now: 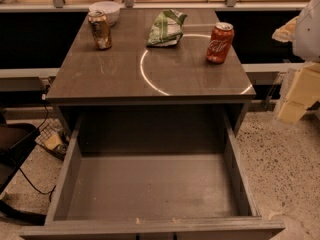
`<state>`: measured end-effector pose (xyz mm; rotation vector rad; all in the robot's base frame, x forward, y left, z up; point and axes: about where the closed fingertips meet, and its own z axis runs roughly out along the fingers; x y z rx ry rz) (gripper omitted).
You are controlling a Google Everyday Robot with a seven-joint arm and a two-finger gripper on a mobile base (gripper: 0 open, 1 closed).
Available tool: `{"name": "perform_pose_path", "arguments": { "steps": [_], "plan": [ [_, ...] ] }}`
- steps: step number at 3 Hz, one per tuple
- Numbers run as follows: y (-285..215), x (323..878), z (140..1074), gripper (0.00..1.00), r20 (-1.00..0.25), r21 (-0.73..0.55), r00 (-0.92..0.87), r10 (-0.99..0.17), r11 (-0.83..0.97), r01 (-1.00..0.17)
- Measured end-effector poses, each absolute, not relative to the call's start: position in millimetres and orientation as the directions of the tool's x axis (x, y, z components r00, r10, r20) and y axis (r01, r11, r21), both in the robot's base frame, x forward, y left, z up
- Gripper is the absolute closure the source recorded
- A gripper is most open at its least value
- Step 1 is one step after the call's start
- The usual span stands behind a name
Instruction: Place green jalapeno chip bag into top drawer
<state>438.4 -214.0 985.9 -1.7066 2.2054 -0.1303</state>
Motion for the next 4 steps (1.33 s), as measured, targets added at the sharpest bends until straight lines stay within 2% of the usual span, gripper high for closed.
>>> {"name": "perform_pose_path", "arguments": {
  "steps": [1, 2, 4],
  "plan": [
    [-214, 440, 988, 0.00, -0.216, -0.294, -0.214, -0.953, 0.273, -0.916],
    [-219, 463, 991, 0.00, -0.243, -0.367, -0.216, -0.946, 0.296, -0.882],
    [-233, 576, 1036, 0.00, -0.398, -0.602, -0.097, -0.912, 0.340, -0.723]
  ]
}}
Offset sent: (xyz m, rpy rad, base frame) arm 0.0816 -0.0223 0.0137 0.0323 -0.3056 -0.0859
